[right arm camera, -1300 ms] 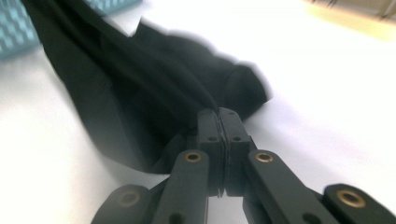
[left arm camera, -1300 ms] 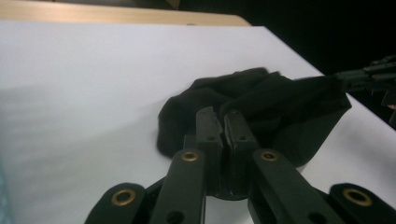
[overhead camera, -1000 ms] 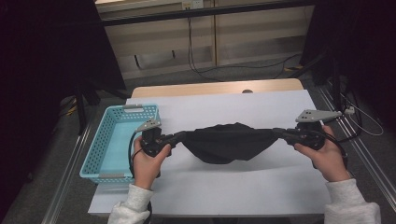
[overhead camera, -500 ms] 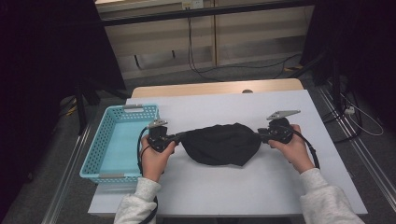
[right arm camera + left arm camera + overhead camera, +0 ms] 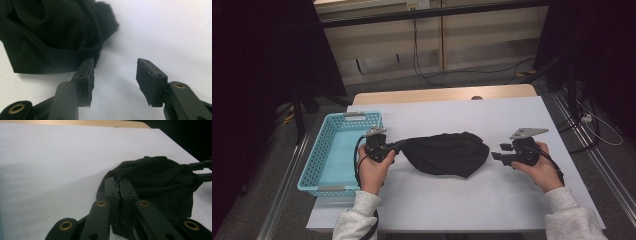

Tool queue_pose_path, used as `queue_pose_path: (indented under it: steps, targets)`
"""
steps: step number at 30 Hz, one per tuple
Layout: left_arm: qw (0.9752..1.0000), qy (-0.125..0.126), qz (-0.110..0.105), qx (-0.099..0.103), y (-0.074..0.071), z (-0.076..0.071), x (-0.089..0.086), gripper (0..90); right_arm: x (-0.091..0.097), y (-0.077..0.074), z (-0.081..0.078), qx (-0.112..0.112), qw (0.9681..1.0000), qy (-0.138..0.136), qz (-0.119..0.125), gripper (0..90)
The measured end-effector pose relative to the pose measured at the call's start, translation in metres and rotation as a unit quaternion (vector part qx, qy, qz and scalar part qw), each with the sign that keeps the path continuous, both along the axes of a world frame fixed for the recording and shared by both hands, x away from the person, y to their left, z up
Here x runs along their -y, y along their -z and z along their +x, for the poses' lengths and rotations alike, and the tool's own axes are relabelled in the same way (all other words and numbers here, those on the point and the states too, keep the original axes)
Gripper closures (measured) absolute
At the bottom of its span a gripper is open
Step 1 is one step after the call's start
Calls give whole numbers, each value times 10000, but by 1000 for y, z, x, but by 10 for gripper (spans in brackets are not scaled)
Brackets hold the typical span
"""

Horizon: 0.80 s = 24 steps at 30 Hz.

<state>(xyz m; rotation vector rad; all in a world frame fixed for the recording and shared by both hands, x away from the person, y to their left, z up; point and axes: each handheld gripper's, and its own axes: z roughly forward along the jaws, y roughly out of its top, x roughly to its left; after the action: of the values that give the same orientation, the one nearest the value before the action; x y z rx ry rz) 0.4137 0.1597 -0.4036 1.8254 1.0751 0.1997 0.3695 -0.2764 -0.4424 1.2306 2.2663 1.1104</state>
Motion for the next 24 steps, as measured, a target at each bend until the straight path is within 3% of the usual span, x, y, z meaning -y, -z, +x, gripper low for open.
queue_pose_path:
  steps: [3,9,11,18,21,23,24]
  targets:
    - [9999,22,-96,-38,0,0,-1,865,-6,5,3,-38,10000,-56,-69,502]
    - [9999,80,-129,-33,0,0,0,865,-22,6,4,106,9984,-549,124,512]
    - [9999,88,-126,-20,-1,-1,1,865,-26,6,5,82,9981,-591,147,521]
    - [9998,113,-149,-71,2,0,2,863,-33,7,9,-18,9968,-765,237,688]
    - [9998,99,-163,-81,1,-1,1,864,-37,9,9,-39,9955,-886,338,801]
    - [9998,80,-188,-61,0,-1,0,863,-40,8,8,1,9959,-873,223,850]
    - [9998,80,-183,-51,-1,-2,0,864,-40,6,7,-10,9957,-881,280,855]
